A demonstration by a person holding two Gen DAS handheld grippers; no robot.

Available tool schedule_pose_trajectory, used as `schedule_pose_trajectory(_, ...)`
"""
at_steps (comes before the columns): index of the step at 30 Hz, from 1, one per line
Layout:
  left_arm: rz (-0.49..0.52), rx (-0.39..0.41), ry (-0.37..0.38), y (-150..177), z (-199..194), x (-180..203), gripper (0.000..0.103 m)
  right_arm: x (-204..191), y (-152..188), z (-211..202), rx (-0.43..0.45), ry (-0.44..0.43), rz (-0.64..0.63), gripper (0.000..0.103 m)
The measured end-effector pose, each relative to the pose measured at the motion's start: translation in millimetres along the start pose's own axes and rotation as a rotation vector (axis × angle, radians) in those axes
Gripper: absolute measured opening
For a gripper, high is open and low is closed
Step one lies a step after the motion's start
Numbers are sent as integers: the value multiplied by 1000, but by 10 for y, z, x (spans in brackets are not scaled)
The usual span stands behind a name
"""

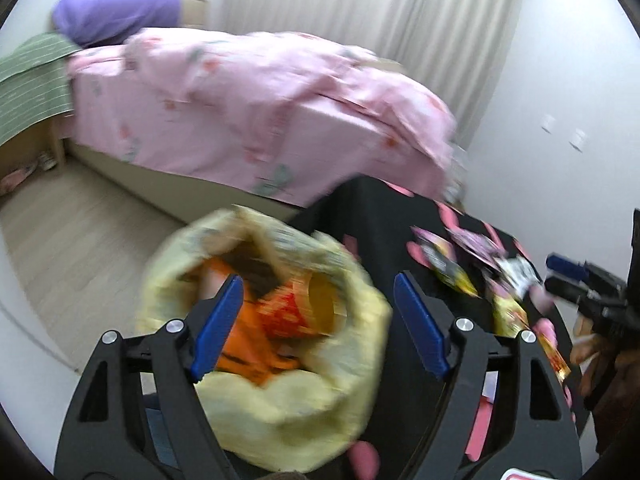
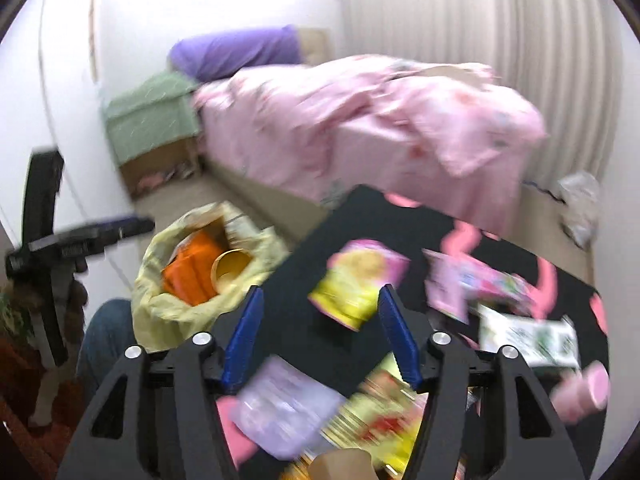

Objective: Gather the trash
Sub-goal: 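Grasp the yellow snack packet with the left gripper while the right gripper grasps the red wrapper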

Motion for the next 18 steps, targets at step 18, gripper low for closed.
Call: schedule_pose_trajectory(18, 164, -280, 315, 944, 289, 1742, 83, 1162, 1021, -1191, -17, 385, 114, 57)
Point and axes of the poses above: each gripper's, at about its wrist camera, not at the fingertips, and z roughly the way its jaws point, x to its right, y to its underside, the point moved 10 cm from there along z, roughly the way its jaws point, and after that the axes turned 12 degrees about x, right-handed, at the moved point
